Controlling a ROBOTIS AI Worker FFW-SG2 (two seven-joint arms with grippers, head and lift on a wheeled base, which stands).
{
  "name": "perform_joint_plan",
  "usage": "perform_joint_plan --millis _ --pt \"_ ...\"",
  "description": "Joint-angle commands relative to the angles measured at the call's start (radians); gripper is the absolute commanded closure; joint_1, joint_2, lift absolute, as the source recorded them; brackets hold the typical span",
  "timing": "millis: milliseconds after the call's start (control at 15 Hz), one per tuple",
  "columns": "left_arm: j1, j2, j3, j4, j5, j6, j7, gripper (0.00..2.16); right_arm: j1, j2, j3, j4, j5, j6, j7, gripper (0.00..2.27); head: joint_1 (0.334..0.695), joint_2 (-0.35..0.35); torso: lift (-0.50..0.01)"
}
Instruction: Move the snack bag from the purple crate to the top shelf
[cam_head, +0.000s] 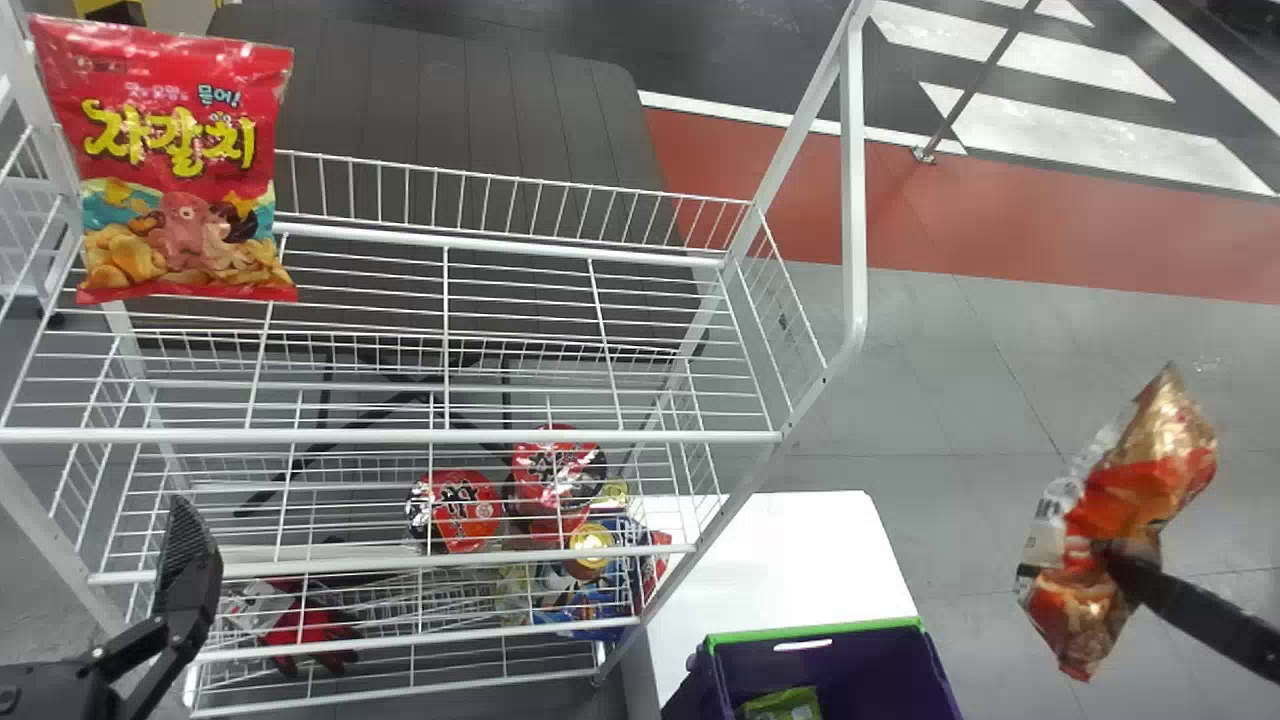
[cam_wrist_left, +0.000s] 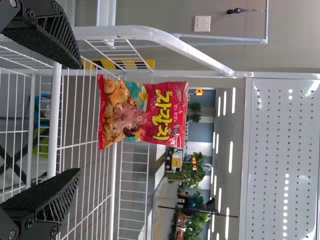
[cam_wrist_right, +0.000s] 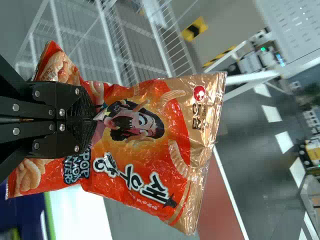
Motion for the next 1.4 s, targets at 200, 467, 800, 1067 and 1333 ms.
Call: perform_joint_plan --millis 200,467,800,1067,1333 --pt "0.000 0.000 0.000 -0.003 -0.010 0.018 0.001 0.07 -0.173 0.031 -0.089 -0.194 -0.236 0.054 -0.034 1.53 0.695 -0.350 0.001" --pt "0.003 0.001 -0.003 -0.007 -0.020 0.025 0.014 0.07 -0.193 0.031 -0.057 -0.210 -0.472 0.054 -0.268 1.53 0.695 -0.350 0.001" --pt "0.003 -0.003 -0.029 0.002 -0.037 0.028 0.014 0.07 -0.210 0.031 0.146 -0.130 -0.457 0.054 -0.334 1.53 0.695 -0.316 0.001" --pt "0.005 -0.003 -0.038 0.005 -0.051 0.031 0.026 0.07 -0.170 0.031 0.354 0.010 -0.382 -0.200 -0.370 1.53 0.695 -0.285 0.001" --pt "0.006 0.001 -0.043 0.008 -0.054 0.031 0.029 0.07 -0.098 0.031 0.593 0.129 -0.290 -0.577 -0.446 1.53 0.695 -0.246 0.001"
